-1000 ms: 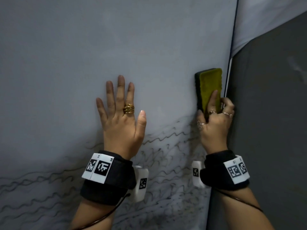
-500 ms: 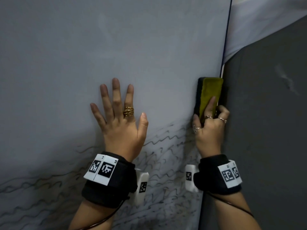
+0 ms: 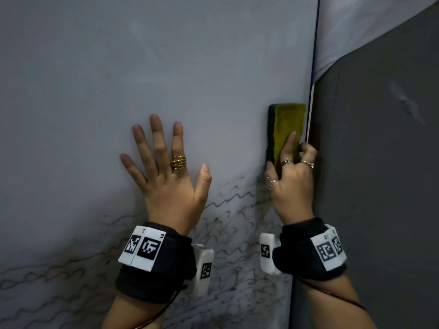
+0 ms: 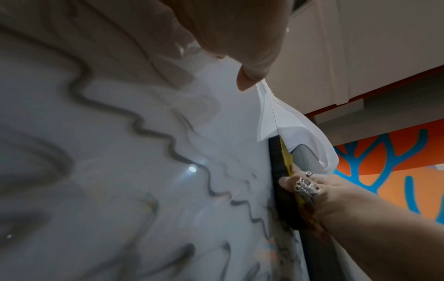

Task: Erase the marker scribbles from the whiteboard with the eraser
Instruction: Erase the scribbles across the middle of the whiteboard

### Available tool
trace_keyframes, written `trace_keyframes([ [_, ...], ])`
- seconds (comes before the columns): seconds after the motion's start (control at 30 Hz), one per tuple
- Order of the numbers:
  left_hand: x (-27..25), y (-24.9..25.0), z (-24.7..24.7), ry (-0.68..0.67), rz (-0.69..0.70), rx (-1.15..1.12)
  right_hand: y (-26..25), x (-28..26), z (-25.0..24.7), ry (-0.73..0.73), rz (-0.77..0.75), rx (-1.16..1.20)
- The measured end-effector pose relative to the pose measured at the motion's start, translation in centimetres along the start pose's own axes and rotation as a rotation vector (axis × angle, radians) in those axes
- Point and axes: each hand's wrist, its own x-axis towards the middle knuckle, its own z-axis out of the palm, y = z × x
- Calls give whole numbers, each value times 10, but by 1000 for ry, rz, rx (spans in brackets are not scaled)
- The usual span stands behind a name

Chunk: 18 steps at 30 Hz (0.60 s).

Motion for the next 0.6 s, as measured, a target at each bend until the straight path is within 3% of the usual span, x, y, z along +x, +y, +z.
trace_keyframes([
  [0.17,0,-4,0,-2,26,4,29,-49,8,-48,24,-73],
  [0.4,-2,-4,-2,-17,34,8,16,11,2,37,71,-55],
  [0.5,-2,-2,-2,-13,36,12,17,-17,11,19,-6,-88],
  [0.6,-1,-3,-3,-19,44,2,21,-54,13,-46,43,-76],
])
